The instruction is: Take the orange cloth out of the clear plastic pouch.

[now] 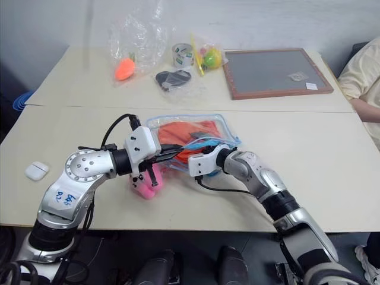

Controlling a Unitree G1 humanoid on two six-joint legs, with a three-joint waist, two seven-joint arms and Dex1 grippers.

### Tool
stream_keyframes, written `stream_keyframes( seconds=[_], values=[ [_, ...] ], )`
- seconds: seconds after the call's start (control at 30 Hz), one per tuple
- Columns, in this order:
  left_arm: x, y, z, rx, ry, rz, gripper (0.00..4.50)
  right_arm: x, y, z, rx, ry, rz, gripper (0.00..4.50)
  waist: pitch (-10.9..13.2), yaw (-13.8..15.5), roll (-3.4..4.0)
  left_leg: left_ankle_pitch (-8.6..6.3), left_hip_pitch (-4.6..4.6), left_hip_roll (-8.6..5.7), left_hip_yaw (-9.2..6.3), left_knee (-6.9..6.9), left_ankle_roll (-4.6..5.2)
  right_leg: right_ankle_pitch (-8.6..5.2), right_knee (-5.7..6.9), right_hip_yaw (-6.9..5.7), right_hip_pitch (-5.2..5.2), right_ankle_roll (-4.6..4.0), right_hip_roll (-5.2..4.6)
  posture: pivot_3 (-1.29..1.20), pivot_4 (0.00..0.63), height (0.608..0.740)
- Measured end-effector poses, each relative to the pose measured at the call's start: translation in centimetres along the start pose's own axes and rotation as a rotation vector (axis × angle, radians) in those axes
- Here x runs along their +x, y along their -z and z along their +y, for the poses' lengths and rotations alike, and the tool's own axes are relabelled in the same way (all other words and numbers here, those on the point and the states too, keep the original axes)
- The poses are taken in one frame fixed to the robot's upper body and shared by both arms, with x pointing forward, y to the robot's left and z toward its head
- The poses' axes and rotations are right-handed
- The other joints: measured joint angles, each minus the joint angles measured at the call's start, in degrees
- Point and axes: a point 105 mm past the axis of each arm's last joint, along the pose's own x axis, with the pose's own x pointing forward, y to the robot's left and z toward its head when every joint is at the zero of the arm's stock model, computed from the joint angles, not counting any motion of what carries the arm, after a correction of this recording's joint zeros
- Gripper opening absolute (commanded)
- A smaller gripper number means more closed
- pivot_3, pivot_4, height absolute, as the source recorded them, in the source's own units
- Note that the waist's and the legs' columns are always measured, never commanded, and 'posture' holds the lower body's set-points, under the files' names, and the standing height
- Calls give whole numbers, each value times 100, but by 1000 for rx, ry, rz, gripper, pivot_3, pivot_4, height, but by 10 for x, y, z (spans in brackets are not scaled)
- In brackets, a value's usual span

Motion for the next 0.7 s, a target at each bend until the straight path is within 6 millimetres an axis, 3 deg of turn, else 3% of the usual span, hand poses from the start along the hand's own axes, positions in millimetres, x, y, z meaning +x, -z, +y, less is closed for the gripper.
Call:
stream_keyframes(
  seconds=[0.27,0.53,0.7],
  values=[
    [11,-8,14,-150,-96,-66,0,-5,-3,10,-23,-60,-31,48,0,-4,0,1,-3,-3,-2,-2,3,0,-3,-1,-1,0,-3,0,150,740],
    [18,8,8,-89,-85,9,0,-17,-6,6,-86,-118,-43,24,1,3,1,1,-9,-2,-2,-5,3,0,-7,-3,-6,0,-2,0,150,740],
    [23,17,10,-110,-101,24,0,-41,-14,-16,-194,-130,-88,24,2,3,2,1,-13,-3,-2,-5,3,0,-10,-4,-10,0,-2,0,150,740]
  ],
)
